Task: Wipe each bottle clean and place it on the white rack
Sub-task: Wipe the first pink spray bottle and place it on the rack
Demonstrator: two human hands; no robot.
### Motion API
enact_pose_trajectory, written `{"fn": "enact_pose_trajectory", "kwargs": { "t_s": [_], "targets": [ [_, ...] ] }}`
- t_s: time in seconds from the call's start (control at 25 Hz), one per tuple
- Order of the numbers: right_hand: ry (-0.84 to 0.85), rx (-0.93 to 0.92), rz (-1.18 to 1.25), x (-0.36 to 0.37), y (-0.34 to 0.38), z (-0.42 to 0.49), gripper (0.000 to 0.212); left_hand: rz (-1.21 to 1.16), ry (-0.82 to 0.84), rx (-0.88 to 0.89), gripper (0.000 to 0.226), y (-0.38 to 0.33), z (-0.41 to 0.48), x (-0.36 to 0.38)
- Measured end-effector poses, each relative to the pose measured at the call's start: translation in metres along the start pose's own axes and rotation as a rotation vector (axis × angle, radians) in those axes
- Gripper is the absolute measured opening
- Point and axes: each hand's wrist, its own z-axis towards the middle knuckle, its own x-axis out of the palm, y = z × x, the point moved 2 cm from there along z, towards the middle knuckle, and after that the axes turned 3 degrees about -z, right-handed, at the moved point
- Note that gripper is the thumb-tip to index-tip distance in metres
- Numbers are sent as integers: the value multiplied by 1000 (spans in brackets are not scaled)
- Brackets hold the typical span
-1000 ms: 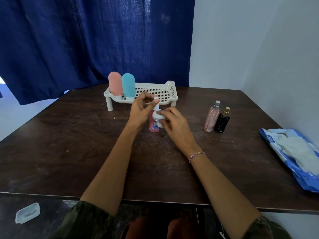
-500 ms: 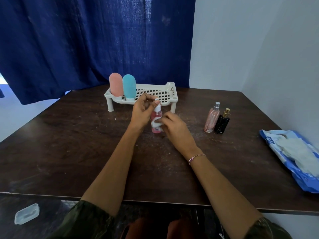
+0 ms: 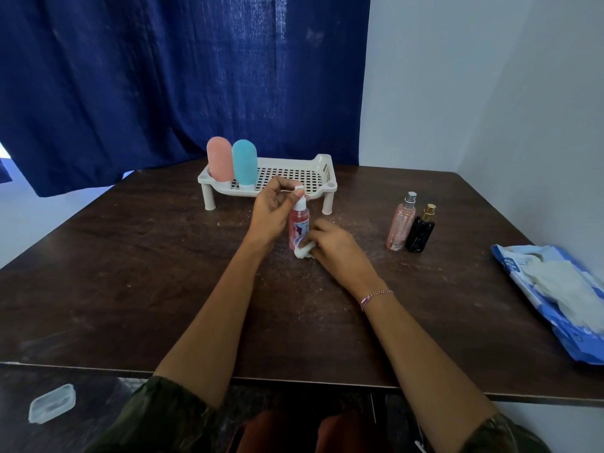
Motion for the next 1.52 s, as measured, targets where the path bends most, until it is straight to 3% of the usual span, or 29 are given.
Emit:
{"fn": "enact_pose_trajectory", "kwargs": {
  "t_s": [0.16, 0.24, 0.44, 0.6, 0.76, 0.96, 1.24, 1.4, 1.52],
  "targets": [
    [-325, 45, 91, -13, 3, 0, 21, -28, 46, 10, 9, 0, 1, 0],
    [-405, 63, 116, -16, 7, 1, 22, -34, 83, 4, 7, 2, 0, 2],
    [-363, 59, 88, -12, 5, 2, 24, -66, 103, -38, 19, 4, 0, 3],
    [-389, 175, 142, -15, -6, 1, 24, -150, 122, -89, 7, 2, -2, 5],
    [-378, 59, 199, -16, 2, 0, 22, -155, 139, -64, 6, 6, -2, 6],
    [-326, -30, 76, -13, 11, 0, 26, -128, 149, -51, 7, 4, -2, 6],
    [-392, 169, 226, -15, -8, 2, 21, -179, 187, -91, 10, 2, -2, 6],
    [-314, -14, 107, -13, 8, 0, 26, -139, 176, -56, 9, 3, -2, 7],
    [-312, 22, 96, -11, 10, 3, 29, -136, 168, -55, 11, 4, -1, 6]
  ]
}}
